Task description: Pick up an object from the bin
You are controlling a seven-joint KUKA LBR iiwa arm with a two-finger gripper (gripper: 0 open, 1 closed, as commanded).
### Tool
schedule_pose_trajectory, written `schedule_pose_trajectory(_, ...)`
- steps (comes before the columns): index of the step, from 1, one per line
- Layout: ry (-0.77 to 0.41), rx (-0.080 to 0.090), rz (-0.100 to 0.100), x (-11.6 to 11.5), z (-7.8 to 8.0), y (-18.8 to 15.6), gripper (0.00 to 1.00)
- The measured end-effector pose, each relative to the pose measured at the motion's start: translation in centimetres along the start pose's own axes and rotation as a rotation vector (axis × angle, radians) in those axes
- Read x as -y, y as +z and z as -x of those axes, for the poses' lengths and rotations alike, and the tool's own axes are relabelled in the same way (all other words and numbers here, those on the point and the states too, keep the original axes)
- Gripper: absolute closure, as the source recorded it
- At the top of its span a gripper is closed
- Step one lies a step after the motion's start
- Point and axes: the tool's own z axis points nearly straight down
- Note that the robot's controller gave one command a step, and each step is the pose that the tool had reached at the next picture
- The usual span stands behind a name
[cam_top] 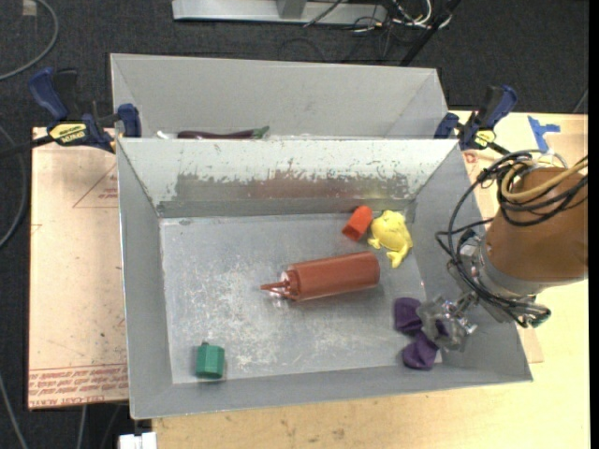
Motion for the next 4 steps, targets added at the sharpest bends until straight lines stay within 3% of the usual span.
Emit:
schedule_pose_trajectory(1, -0.002, 0.0, 0.0, 0.0, 0.0, 0.0, 0.0)
schedule_pose_trajectory(2, -0.002, 0.0, -0.001, 0.0, 0.0, 0.0, 0.0)
schedule_pose_trajectory(3, 0.062, 0.002, 0.001, -3.8, 2.9, 4.3, 1.0)
schedule_pose_trajectory(4, 0.063, 0.002, 0.001, -3.8, 2.9, 4.3, 1.0)
